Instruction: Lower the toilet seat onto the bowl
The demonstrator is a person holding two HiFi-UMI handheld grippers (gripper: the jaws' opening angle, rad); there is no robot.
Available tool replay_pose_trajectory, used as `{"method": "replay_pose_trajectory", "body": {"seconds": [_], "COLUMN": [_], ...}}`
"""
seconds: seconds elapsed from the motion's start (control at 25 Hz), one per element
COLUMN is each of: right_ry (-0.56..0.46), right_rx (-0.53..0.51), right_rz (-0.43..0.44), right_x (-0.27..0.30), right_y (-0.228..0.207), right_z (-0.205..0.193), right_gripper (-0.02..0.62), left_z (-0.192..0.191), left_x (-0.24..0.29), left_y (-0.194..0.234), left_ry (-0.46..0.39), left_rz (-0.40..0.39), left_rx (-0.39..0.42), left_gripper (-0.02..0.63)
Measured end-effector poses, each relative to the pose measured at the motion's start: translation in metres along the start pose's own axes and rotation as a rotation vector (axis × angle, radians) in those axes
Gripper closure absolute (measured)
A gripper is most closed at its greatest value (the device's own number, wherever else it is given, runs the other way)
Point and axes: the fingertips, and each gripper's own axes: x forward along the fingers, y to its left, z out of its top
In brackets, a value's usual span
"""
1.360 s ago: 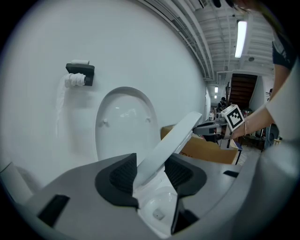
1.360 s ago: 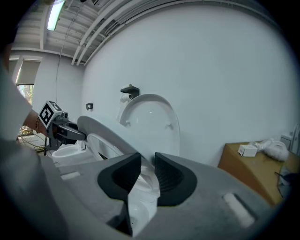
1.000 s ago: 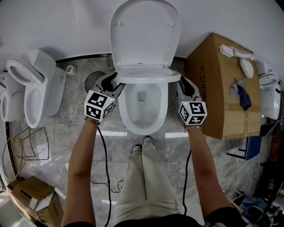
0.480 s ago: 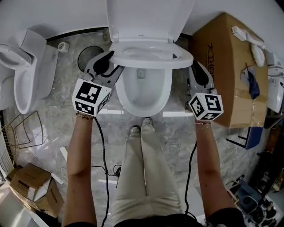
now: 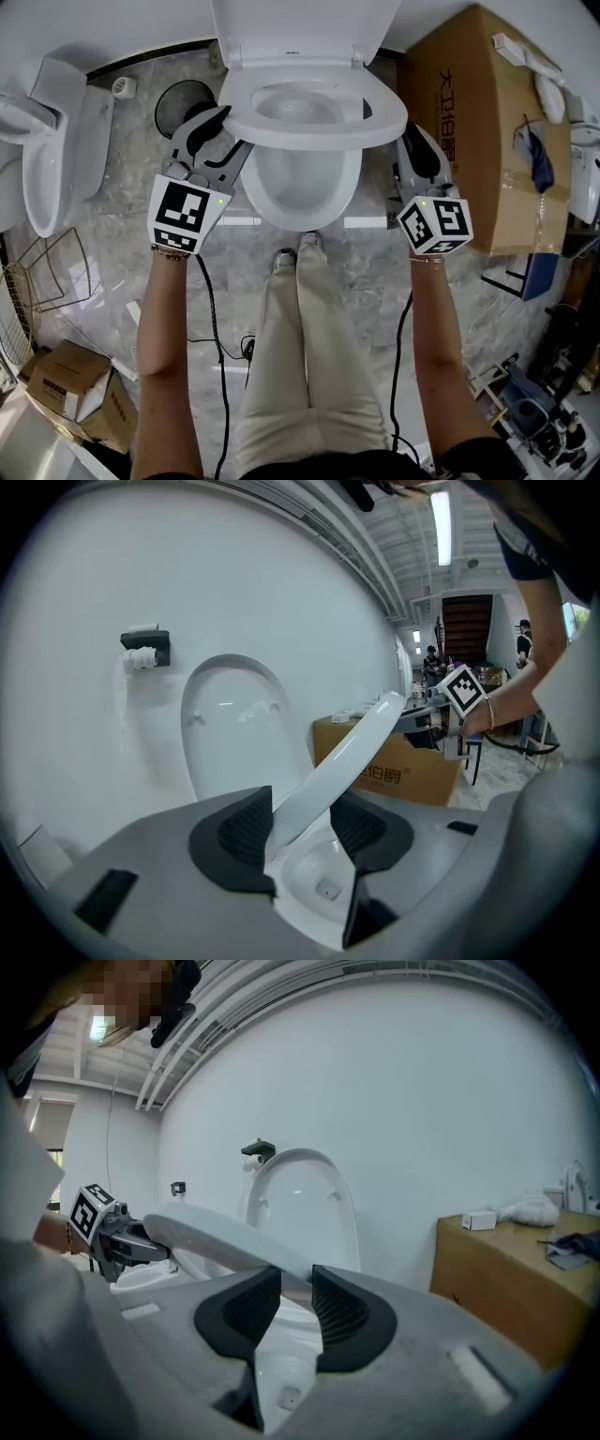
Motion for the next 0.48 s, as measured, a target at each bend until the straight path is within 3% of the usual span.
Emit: {"method": "replay_pose_trajectory", "body": {"seconds": [0.32,0.4,0.48], "right_ry": [0.028,0.062,0.104], "right_rx": [-0.074,-0.018,0.105], "right_rz": [-0.01,0.017,0.075], "right_x": [-0.015,-0.021,-0.028], "right_y": [0.006,0.008,0.012], "right_z": [-0.022,-0.033,-0.045], "right_gripper": [0.497,0.494,0.479], "left_z": [-0.02,-0.028,-0.034], "left_x": [-0.007,-0.01,-0.011], "left_y": [-0.018,-0.025,-0.03], "left_ry": [0.05,0.074,0.096], "left_rz": [-0.018,-0.026,-0.039], "left_rx": [0.074,0.101,0.129], "left_gripper": [0.416,0.414,0.413]}}
